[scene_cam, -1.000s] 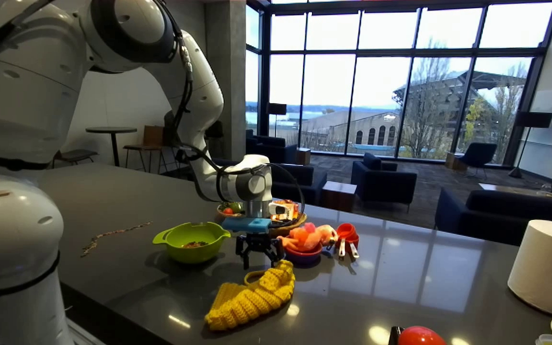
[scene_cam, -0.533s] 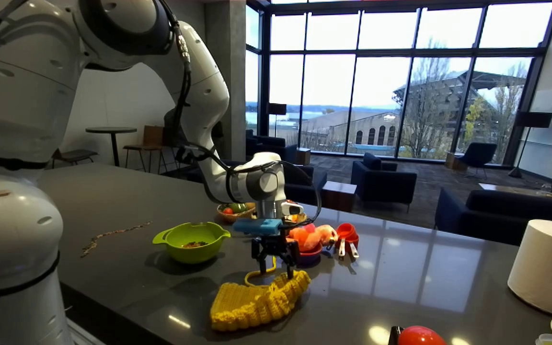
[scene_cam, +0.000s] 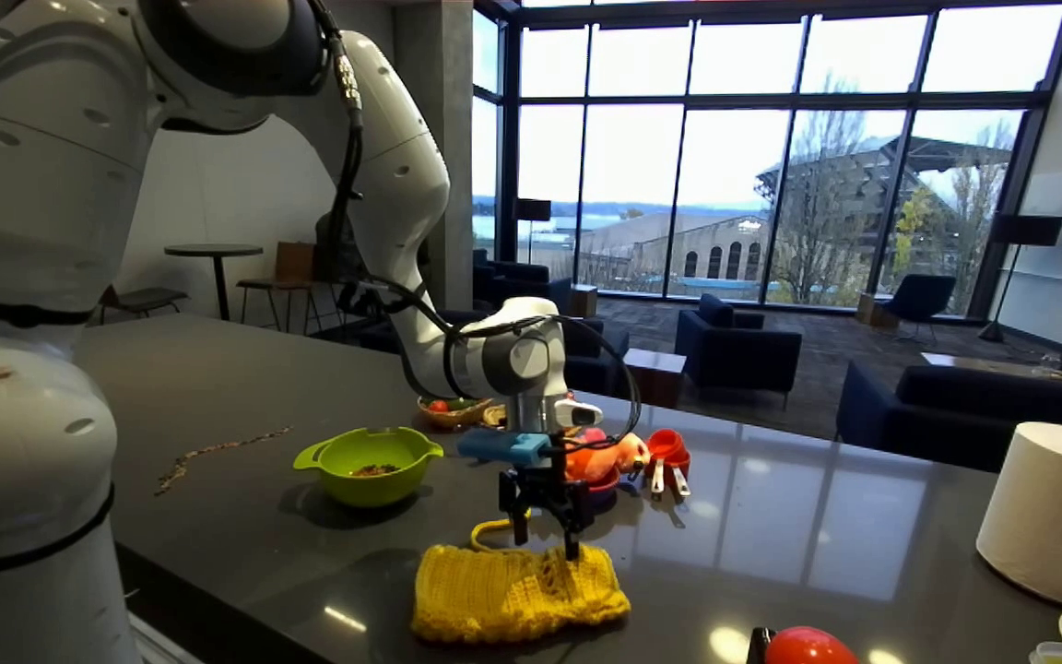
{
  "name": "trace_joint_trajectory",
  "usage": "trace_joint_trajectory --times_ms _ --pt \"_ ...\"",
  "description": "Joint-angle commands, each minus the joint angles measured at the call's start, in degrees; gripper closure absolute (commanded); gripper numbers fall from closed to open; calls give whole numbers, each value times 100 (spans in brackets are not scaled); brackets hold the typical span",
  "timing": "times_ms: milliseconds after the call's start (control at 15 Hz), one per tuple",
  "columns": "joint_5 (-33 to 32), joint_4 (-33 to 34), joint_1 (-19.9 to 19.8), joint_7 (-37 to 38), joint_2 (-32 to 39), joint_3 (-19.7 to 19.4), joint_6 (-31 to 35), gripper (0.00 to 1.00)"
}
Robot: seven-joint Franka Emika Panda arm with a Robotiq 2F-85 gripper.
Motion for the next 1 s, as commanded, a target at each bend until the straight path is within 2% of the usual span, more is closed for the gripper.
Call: trace_joint_trajectory --times_ms 0,333,867,933 --pt "-188 -159 8 336 -191 -82 50 0" --pt "-127 -224 12 473 -320 -60 -2 0" --pt "73 -800 -26 533 -772 117 21 0" --pt "145 -791 -38 563 -779 156 33 11"
